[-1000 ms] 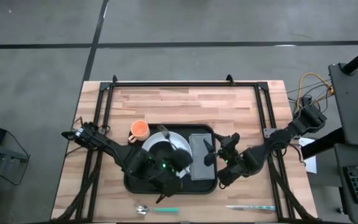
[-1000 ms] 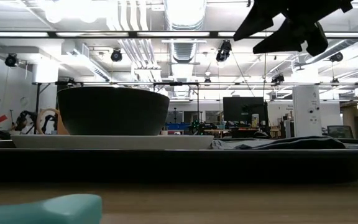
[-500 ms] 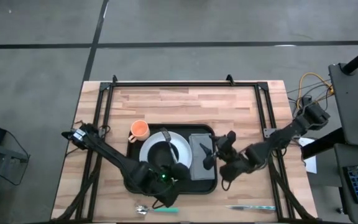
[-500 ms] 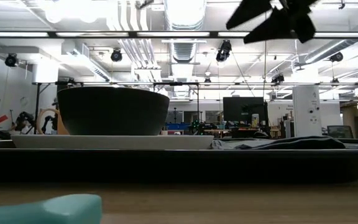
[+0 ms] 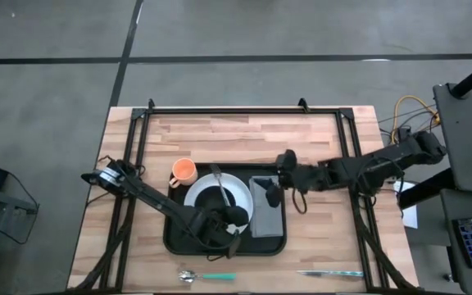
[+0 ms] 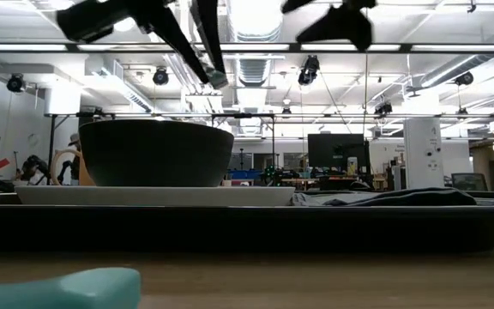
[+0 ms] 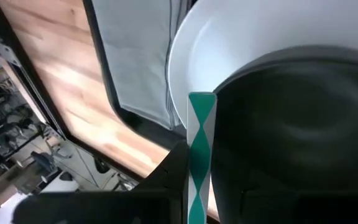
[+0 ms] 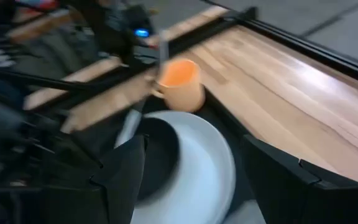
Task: Set up tray
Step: Put the green fork on the gray table napkin on the black serving tray
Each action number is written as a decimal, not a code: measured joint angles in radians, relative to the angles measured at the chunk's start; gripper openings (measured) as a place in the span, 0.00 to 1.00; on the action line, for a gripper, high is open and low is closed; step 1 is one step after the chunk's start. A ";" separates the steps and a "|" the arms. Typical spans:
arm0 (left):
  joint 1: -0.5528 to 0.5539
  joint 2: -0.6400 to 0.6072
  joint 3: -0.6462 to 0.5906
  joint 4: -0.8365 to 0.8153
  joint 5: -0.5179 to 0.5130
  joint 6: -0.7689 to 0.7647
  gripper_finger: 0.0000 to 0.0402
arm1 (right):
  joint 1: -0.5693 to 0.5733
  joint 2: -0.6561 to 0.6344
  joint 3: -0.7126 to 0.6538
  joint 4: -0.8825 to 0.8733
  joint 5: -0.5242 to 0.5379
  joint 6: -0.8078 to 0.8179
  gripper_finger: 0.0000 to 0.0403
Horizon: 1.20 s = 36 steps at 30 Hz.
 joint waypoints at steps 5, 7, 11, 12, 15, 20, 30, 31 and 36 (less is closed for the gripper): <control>0.014 0.000 0.016 0.007 -0.005 0.019 0.06 | -0.112 -0.002 0.000 0.116 -0.218 -0.061 0.61; 0.019 0.000 0.023 0.005 -0.005 0.020 0.06 | -0.149 0.002 0.000 0.125 -0.266 -0.048 0.60; 0.020 0.000 0.026 0.005 -0.009 0.042 0.06 | -0.192 0.012 -0.002 0.119 -0.283 -0.046 0.58; 0.020 0.000 0.026 0.004 -0.010 0.059 0.06 | -0.197 0.012 -0.003 0.122 -0.286 -0.045 0.58; 0.019 0.000 0.024 0.006 -0.026 0.099 0.06 | -0.206 0.029 -0.003 0.157 -0.318 -0.042 0.56; 0.024 0.001 0.009 0.003 -0.117 0.147 0.06 | -0.195 0.107 -0.022 0.266 -0.327 -0.108 0.56; 0.039 0.017 -0.011 0.044 -0.185 0.266 0.06 | -0.204 0.212 -0.068 0.539 -0.338 -0.223 0.56; 0.039 0.020 -0.014 0.045 -0.194 0.277 0.06 | -0.207 0.214 -0.074 0.541 -0.338 -0.226 0.56; 0.039 0.025 -0.065 0.102 -0.310 0.333 0.06 | -0.210 0.213 -0.080 0.554 -0.326 -0.275 0.56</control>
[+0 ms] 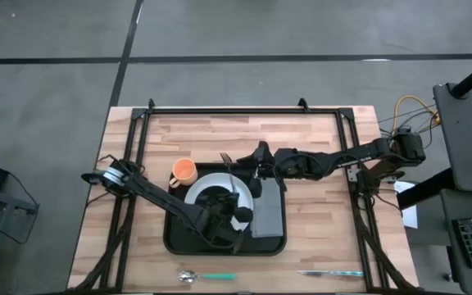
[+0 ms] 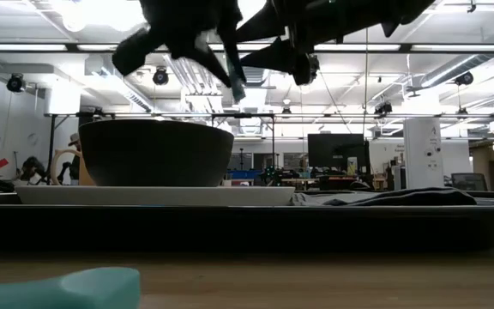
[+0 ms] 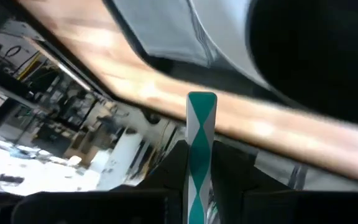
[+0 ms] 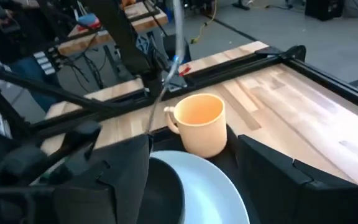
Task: Set up tray
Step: Put the green fork on the gray table napkin on the black serving tray
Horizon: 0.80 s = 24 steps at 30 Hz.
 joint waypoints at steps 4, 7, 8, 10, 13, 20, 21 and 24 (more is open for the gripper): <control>0.007 0.000 -0.065 0.012 -0.032 0.055 0.06 | 0.001 -0.001 -0.002 0.016 0.000 -0.045 0.56; 0.015 0.000 -0.109 0.022 -0.058 0.060 0.06 | -0.006 -0.009 -0.002 0.024 -0.004 -0.052 0.56; 0.018 0.000 -0.119 0.030 -0.062 0.061 0.06 | -0.009 -0.009 -0.002 0.023 -0.005 -0.054 0.56; 0.023 0.000 -0.133 0.075 -0.067 0.063 0.06 | -0.015 -0.009 -0.002 0.023 -0.006 -0.053 0.56; 0.030 0.000 -0.150 0.111 -0.067 0.088 0.06 | -0.018 0.001 -0.002 0.046 -0.008 -0.045 0.56; 0.039 0.000 -0.145 0.141 -0.067 0.102 0.06 | -0.025 0.033 -0.002 0.092 -0.053 -0.025 0.56; 0.039 0.000 -0.142 0.146 -0.068 0.111 0.06 | -0.028 0.036 -0.002 0.091 -0.053 -0.025 0.56; 0.039 0.000 -0.131 0.157 -0.068 0.129 0.06 | -0.032 0.041 -0.002 0.091 -0.057 -0.017 0.56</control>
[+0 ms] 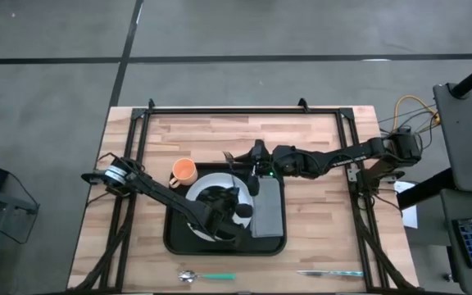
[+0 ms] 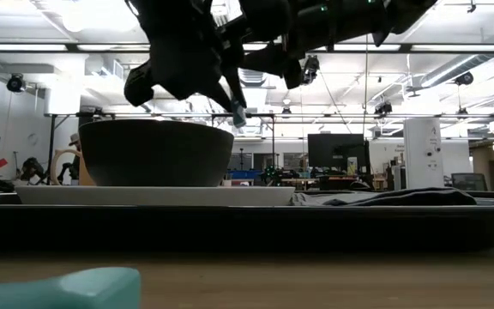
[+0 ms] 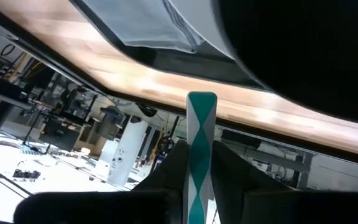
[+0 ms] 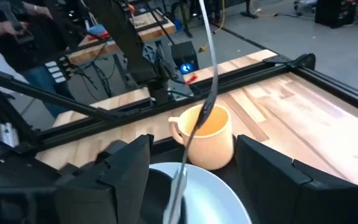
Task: Set up tray
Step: Put the green fork on the gray table napkin on the black serving tray
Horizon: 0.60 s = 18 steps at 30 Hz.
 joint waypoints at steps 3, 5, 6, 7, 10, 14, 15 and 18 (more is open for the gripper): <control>0.004 0.000 0.002 0.039 -0.001 0.037 0.06 | -0.004 0.004 0.000 0.005 -0.020 0.014 0.54; 0.004 0.000 0.002 0.062 -0.001 0.056 0.06 | -0.006 0.005 0.000 0.001 -0.023 0.017 0.52; 0.004 0.000 0.002 0.075 -0.001 0.067 0.06 | -0.007 0.006 0.000 0.002 -0.024 0.022 0.51; 0.005 0.000 0.000 0.087 -0.001 0.081 0.06 | -0.008 0.006 0.000 0.001 -0.027 0.027 0.49; 0.006 0.000 -0.002 0.107 -0.002 0.090 0.06 | -0.017 0.006 0.000 0.001 -0.089 0.029 0.38; 0.006 0.000 -0.002 0.111 -0.004 0.088 0.11 | -0.019 0.006 0.000 0.002 -0.127 0.029 0.09; 0.006 0.000 -0.002 0.114 -0.004 0.079 0.14 | -0.019 0.006 0.000 0.001 -0.127 0.028 0.06; 0.006 0.000 -0.002 0.121 -0.021 -0.008 0.21 | -0.019 0.004 0.001 0.000 -0.129 0.041 0.03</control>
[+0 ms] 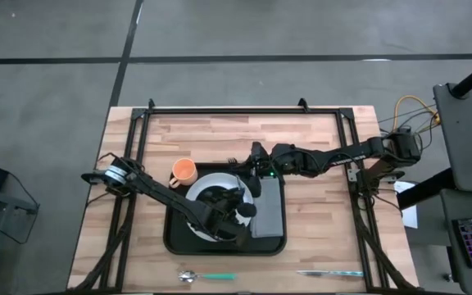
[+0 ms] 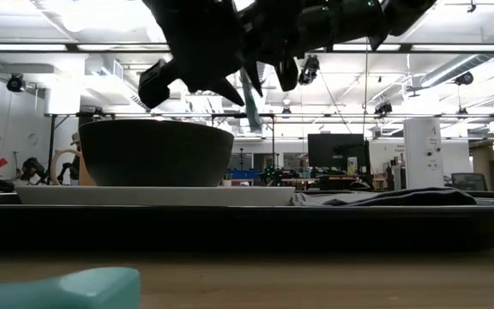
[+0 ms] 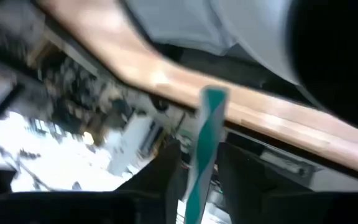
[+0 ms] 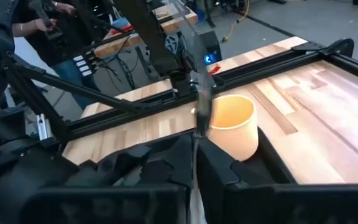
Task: Set up tray
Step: Put the green fork on the gray table napkin on the black serving tray
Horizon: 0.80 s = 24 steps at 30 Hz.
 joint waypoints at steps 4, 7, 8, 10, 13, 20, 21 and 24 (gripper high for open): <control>-0.015 0.000 0.000 -0.004 -0.110 -0.128 0.27 | 0.000 -0.024 -0.003 -0.018 0.032 0.020 0.02; -0.043 -0.016 -0.001 -0.052 -0.141 -0.211 0.29 | -0.001 -0.068 -0.006 -0.110 0.063 0.030 0.02; -0.057 -0.025 -0.001 -0.069 -0.142 -0.255 0.29 | 0.000 -0.085 -0.011 -0.146 0.082 0.030 0.02; -0.082 -0.046 -0.002 -0.110 -0.142 -0.353 0.30 | 0.000 -0.128 -0.026 -0.205 0.127 0.037 0.02; -0.111 -0.094 -0.003 -0.176 -0.134 -0.564 0.30 | 0.000 -0.211 -0.089 -0.232 0.168 0.097 0.02; -0.157 -0.254 -0.014 -0.295 -0.131 -0.992 0.30 | 0.072 -0.346 -0.380 -0.009 0.072 0.510 0.02; -0.164 -0.280 -0.021 -0.298 -0.133 -1.005 0.30 | 0.093 -0.356 -0.421 0.021 0.072 0.573 0.02; -0.182 -0.354 -0.032 -0.297 -0.136 -1.013 0.30 | 0.140 -0.360 -0.501 0.079 0.106 0.685 0.02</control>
